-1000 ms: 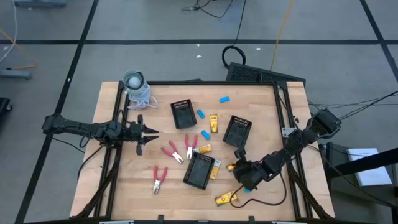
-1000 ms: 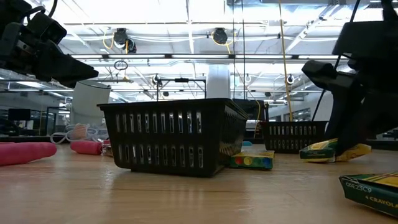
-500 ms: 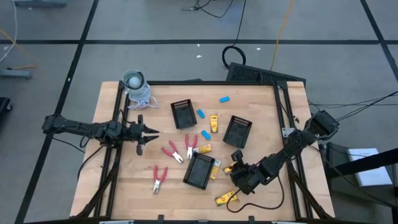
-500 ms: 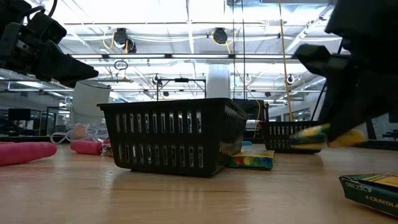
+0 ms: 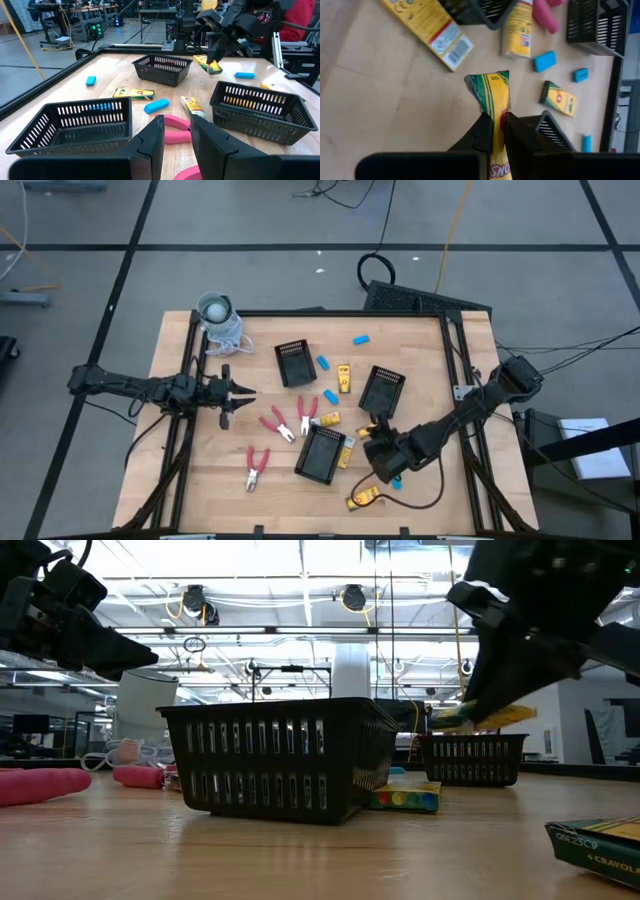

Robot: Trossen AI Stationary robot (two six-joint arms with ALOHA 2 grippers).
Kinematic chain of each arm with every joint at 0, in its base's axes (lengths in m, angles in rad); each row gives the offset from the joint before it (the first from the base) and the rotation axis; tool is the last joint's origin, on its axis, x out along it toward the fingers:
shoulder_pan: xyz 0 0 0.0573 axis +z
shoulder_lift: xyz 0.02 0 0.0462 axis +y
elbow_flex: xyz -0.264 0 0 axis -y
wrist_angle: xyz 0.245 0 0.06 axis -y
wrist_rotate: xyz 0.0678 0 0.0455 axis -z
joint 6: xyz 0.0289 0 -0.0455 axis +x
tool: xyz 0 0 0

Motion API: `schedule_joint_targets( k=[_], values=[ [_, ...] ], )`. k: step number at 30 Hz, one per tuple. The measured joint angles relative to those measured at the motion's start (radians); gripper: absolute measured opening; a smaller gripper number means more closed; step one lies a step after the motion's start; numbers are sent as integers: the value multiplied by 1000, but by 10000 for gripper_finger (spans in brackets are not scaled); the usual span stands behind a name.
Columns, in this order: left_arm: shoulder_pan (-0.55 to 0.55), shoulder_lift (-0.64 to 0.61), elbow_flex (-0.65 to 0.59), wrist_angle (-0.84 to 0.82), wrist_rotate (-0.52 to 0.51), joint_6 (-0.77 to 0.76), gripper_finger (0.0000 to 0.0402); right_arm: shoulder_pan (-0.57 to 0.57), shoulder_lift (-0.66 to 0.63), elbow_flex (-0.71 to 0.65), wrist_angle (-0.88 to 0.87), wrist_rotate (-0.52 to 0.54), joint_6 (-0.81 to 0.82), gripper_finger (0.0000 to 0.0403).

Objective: Pick & Place School Supplies
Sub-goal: Put the yellow crayon box into the right black basket

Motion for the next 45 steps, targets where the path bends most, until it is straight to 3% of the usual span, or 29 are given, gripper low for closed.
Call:
schedule_joint_targets(
  k=[16,21,35,45],
  values=[
    [0,0,0,-4,0,2,97,-138,-109,11,-166,75,56,21],
    [0,0,0,-5,0,2,97,-194,-110,-5,-146,-2,39,21],
    [0,0,0,-5,0,2,97,-274,-109,-113,-98,-86,49,21],
    [0,0,0,-6,1,2,97,-274,-109,-113,-65,-87,64,154]
  ],
)
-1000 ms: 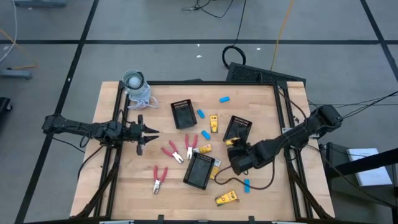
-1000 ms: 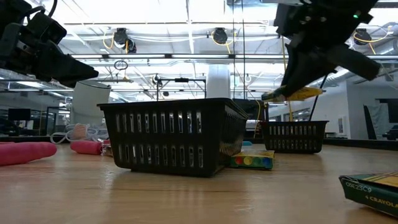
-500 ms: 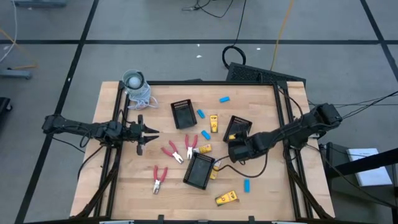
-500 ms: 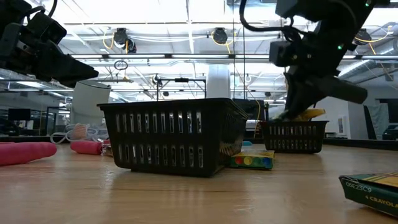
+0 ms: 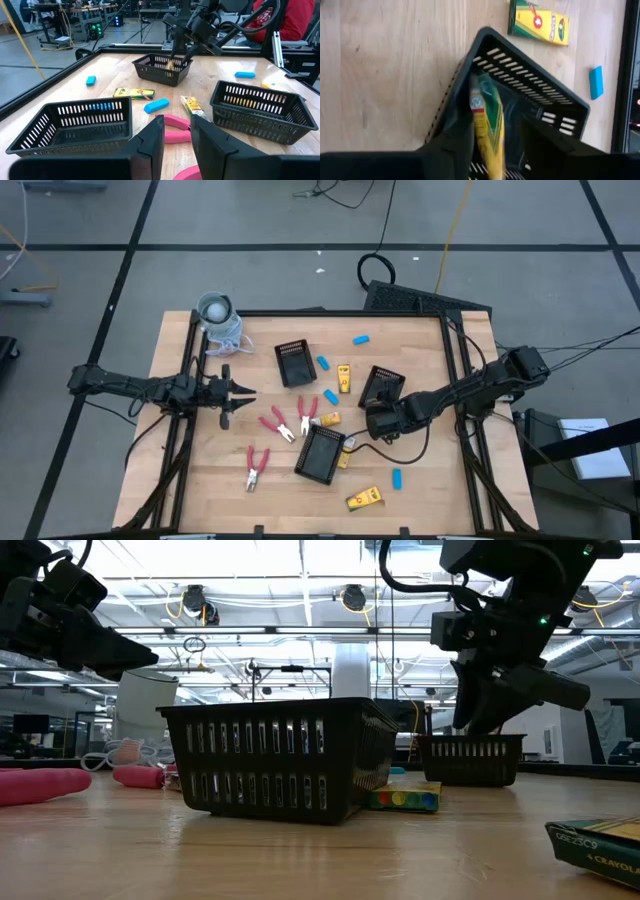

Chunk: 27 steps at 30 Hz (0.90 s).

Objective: Pick & Place School Supplies
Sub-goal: Put the yellow crayon box into the right black basket

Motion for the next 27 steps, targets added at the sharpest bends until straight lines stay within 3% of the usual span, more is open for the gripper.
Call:
schedule_joint_targets(
  k=[8,13,20,27],
  values=[
    [0,0,0,0,0,0,97,-5,0,0,0,2,46,211],
    [0,0,0,0,0,0,97,1,0,41,-23,2,47,211],
    [0,0,0,-1,0,-1,97,97,0,156,-23,-6,61,206],
    [0,0,0,-1,0,-2,97,245,0,235,19,-114,212,205]
  ],
)
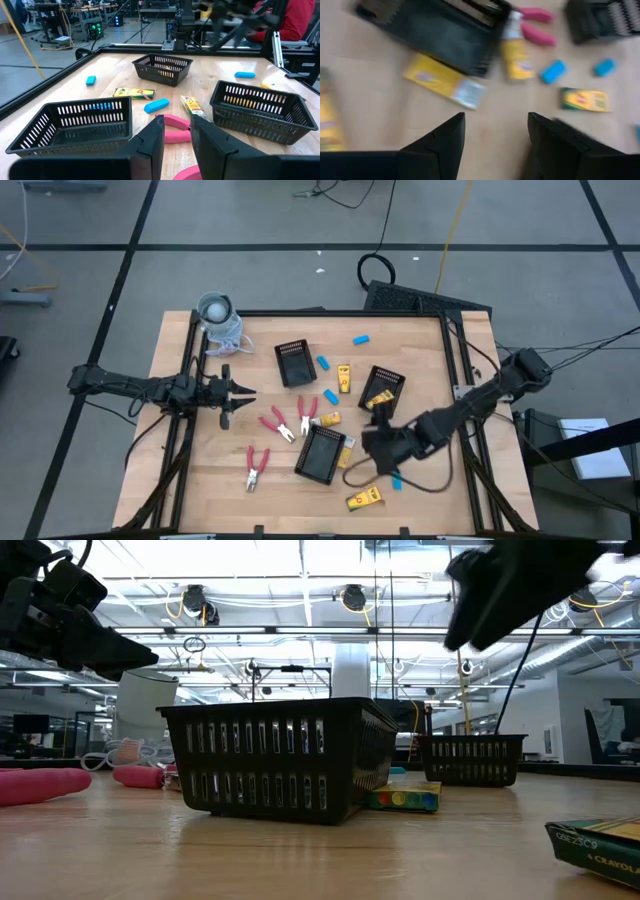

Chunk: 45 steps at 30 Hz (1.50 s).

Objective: Pick & Place School Supplies
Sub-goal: Put the yellow crayon box into the right black basket

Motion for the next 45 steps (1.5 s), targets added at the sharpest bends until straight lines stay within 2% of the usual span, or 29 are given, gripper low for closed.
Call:
schedule_joint_targets(
  k=[7,13,25,36,45],
  values=[
    [0,0,0,0,0,0,97,142,33,5,105,-45,183,205],
    [0,0,0,0,0,-9,97,200,148,14,231,-130,249,205],
    [0,0,0,-2,8,-20,97,230,377,198,181,-277,260,205],
    [0,1,0,-4,26,-24,97,218,406,203,104,-282,274,206],
    [0,2,0,-4,27,-23,97,200,422,202,83,-360,268,206]
  ],
)
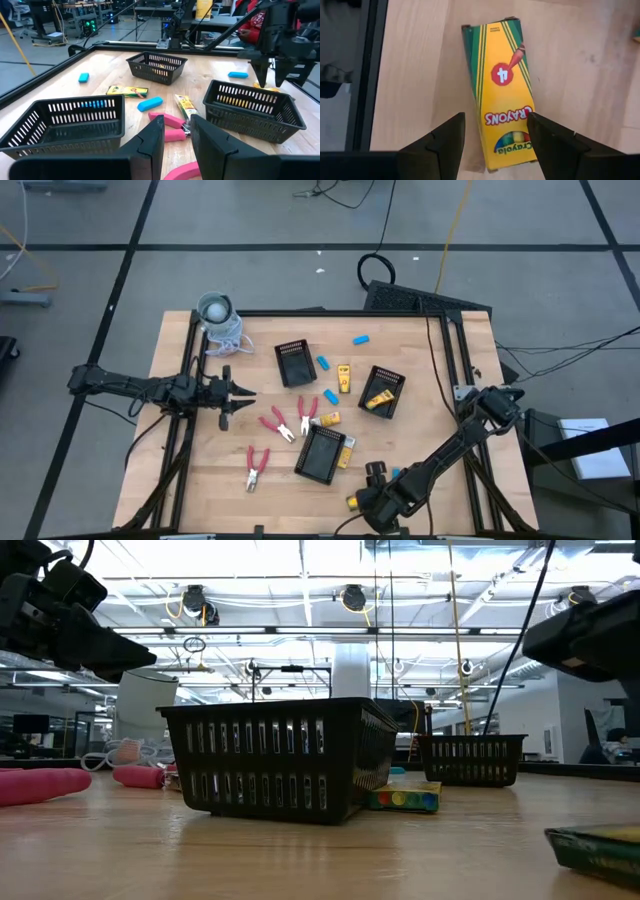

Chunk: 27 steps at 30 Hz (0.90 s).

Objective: Pick & Place School Supplies
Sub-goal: Put the yellow crayon box into the right black basket

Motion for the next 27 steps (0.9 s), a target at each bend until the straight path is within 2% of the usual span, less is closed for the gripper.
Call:
schedule_joint_targets(
  k=[11,20,27],
  values=[
    [0,0,0,0,2,0,97,-10,1,-1,-12,-45,-22,206],
    [0,0,0,0,2,0,97,-13,11,-4,-75,8,-21,207],
    [0,0,0,0,3,-2,97,-14,11,-5,-73,-23,10,244]
  ],
)
